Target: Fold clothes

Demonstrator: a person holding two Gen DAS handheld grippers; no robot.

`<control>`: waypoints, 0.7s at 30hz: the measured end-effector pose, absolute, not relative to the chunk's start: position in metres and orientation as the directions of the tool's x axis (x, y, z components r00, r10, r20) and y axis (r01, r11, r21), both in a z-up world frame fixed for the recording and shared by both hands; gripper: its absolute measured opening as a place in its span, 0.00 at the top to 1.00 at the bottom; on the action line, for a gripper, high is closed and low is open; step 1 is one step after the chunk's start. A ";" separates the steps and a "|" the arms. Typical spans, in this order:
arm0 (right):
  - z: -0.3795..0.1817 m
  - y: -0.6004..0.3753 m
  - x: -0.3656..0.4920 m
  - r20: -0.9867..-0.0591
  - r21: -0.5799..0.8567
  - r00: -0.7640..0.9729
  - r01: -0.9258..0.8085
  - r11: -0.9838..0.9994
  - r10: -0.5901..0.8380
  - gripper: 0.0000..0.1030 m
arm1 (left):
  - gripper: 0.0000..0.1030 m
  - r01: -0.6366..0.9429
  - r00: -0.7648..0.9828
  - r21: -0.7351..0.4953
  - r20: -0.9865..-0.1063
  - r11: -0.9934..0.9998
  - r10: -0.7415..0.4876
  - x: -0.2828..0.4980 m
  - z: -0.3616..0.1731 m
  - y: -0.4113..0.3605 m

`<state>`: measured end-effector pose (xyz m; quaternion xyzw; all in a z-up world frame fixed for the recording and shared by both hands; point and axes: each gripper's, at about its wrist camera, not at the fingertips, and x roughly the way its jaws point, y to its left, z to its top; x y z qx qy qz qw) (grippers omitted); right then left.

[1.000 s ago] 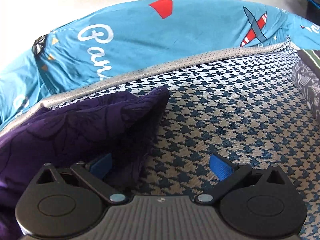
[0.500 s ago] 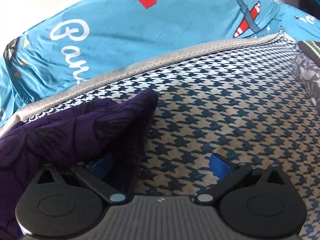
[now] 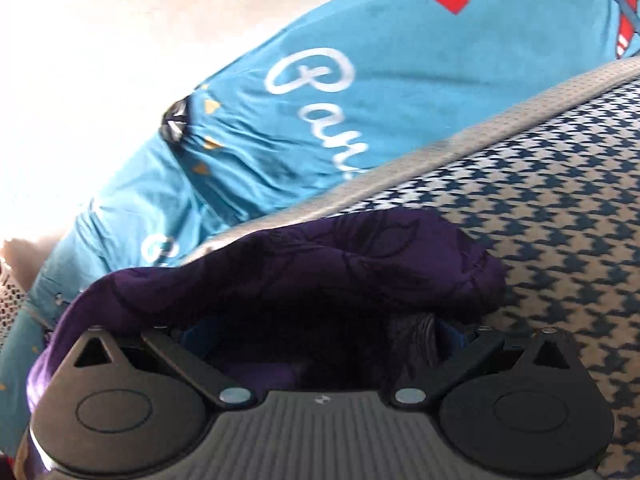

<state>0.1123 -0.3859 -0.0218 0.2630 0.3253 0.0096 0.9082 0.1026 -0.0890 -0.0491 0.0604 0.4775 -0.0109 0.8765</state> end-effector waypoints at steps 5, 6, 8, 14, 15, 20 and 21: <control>-0.010 -0.368 0.112 -0.533 0.495 0.805 0.048 0.868 0.260 0.00 | 0.00 0.082 0.534 0.073 -0.845 0.994 0.018 0.084 -0.044 -0.077; -0.006 -0.362 0.111 -0.524 0.483 0.806 0.014 0.875 0.276 0.00 | 0.00 0.088 0.534 0.071 -0.845 0.994 0.013 0.080 -0.043 -0.076; 0.001 -0.349 0.108 -0.497 0.470 0.802 -0.071 0.880 0.330 0.00 | 0.00 0.096 0.537 0.075 -0.843 0.993 0.012 0.075 -0.041 -0.073; 0.017 -0.301 0.091 -0.464 0.378 0.794 -0.222 0.899 0.392 0.00 | 0.00 0.062 0.527 0.099 -0.849 0.993 0.052 0.071 -0.045 -0.066; 0.016 -0.296 0.088 -0.465 0.376 0.790 -0.233 0.897 0.400 0.00 | 0.00 0.062 0.528 0.103 -0.848 0.993 0.055 0.069 -0.045 -0.065; -0.004 -0.267 0.089 -0.579 0.227 0.748 -0.234 0.945 0.324 0.00 | 0.00 0.091 0.533 0.119 -0.844 0.989 0.052 0.054 -0.043 -0.066; -0.011 -0.265 0.090 -0.605 0.210 0.736 -0.222 0.952 0.305 0.00 | 0.00 0.089 0.528 0.114 -0.848 0.990 0.050 0.051 -0.044 -0.065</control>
